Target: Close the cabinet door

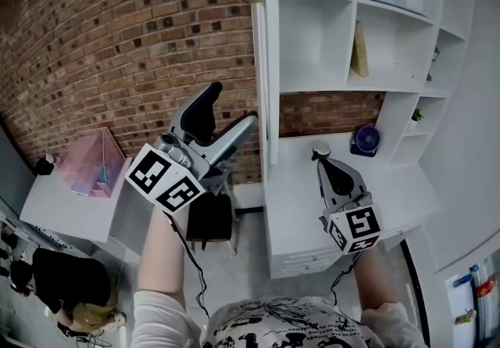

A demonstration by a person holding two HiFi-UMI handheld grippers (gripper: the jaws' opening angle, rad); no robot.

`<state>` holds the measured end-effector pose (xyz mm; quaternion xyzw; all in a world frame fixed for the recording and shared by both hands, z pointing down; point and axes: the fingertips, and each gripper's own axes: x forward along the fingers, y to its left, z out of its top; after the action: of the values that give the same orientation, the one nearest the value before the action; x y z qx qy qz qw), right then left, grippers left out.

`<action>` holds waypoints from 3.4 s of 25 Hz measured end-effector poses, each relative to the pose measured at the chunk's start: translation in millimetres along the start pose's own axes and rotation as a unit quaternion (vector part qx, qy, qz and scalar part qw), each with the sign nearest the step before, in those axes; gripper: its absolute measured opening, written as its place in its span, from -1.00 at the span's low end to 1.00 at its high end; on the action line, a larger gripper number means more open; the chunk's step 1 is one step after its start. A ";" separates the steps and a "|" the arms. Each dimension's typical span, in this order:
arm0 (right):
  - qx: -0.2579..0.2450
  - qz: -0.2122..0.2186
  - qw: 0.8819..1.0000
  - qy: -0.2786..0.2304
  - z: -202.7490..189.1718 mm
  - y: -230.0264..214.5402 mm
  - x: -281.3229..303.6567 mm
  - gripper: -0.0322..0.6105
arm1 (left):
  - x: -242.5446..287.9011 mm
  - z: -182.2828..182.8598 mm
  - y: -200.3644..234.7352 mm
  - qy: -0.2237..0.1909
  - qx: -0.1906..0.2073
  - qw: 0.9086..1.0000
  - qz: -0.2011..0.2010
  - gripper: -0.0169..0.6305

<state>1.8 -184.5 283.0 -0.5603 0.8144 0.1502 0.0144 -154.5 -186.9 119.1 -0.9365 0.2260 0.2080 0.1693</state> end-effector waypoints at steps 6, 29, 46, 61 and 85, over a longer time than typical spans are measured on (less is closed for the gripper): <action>-0.007 -0.008 1.000 -0.006 16.2 -5.0 17.3 -0.85 | 46.6 37.8 23.3 -0.010 -0.006 0.999 -0.045 0.19; -0.032 -0.031 0.998 0.034 8.3 -9.3 30.8 -0.85 | 123.8 91.3 53.1 -0.072 -0.111 0.980 -0.152 -0.65; -0.033 -0.083 0.995 0.038 -10.4 -47.0 16.0 -0.85 | 159.9 78.5 24.6 -0.053 -0.047 0.979 -0.193 -0.65; -0.028 -0.019 0.999 0.027 -33.7 -171.4 29.8 -0.85 | 248.5 39.7 -6.9 -0.058 0.019 0.985 -0.160 -0.66; -0.017 0.083 0.996 -0.008 -71.2 -312.7 57.4 -0.85 | 390.1 -41.0 2.3 -0.011 0.101 0.995 -0.006 -0.65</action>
<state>277.6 -357.5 268.5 -0.4898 0.8553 0.1689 -0.0008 173.7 -343.3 -28.1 -0.9137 0.2381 0.1933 0.2665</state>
